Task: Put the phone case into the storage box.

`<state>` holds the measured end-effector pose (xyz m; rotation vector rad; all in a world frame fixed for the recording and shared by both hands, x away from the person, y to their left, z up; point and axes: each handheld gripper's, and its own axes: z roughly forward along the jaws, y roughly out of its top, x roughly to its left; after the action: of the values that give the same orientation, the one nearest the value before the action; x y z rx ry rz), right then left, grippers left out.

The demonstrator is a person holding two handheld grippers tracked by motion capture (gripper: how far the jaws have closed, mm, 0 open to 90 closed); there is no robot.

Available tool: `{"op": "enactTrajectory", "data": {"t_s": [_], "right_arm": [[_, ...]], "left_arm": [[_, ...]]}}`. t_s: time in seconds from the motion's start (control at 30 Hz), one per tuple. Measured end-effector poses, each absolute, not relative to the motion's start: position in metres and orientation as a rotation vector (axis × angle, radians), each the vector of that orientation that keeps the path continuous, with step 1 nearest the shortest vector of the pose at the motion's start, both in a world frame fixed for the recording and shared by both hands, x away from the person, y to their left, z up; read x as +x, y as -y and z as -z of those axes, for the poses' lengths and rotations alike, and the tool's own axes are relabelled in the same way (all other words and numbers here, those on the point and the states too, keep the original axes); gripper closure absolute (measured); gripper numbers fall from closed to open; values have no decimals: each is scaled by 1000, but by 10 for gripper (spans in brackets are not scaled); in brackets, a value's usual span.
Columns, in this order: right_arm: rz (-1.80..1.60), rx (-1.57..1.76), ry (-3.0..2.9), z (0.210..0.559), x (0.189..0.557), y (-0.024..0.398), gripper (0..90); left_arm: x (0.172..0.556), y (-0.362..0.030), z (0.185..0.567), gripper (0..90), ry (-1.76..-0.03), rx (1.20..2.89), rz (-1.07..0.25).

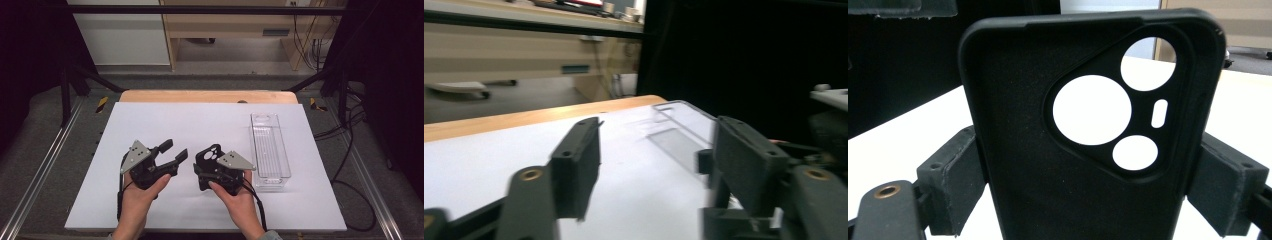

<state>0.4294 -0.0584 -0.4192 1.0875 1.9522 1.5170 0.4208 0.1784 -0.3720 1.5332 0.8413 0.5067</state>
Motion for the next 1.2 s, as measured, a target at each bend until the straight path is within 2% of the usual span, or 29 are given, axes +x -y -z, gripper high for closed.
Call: {"op": "enactTrajectory", "data": {"t_s": [0.2,0.27,0.77,0.93,1.2], "right_arm": [[-1509,1081,-1944,418,428,60,134],[-1512,1085,-1935,417,428,60,135],[-1489,1079,-1919,416,428,64,136],[-1479,1075,-1903,415,428,67,137],[-1463,1087,-1881,414,429,69,136]], "left_arm": [[426,-198,385,192,-923,1535,-597],[426,-203,389,114,-955,1531,-633],[426,-242,426,73,-1029,1588,-677],[423,-261,430,70,-1033,1609,-732],[421,-291,439,58,-1069,1562,-770]]}}
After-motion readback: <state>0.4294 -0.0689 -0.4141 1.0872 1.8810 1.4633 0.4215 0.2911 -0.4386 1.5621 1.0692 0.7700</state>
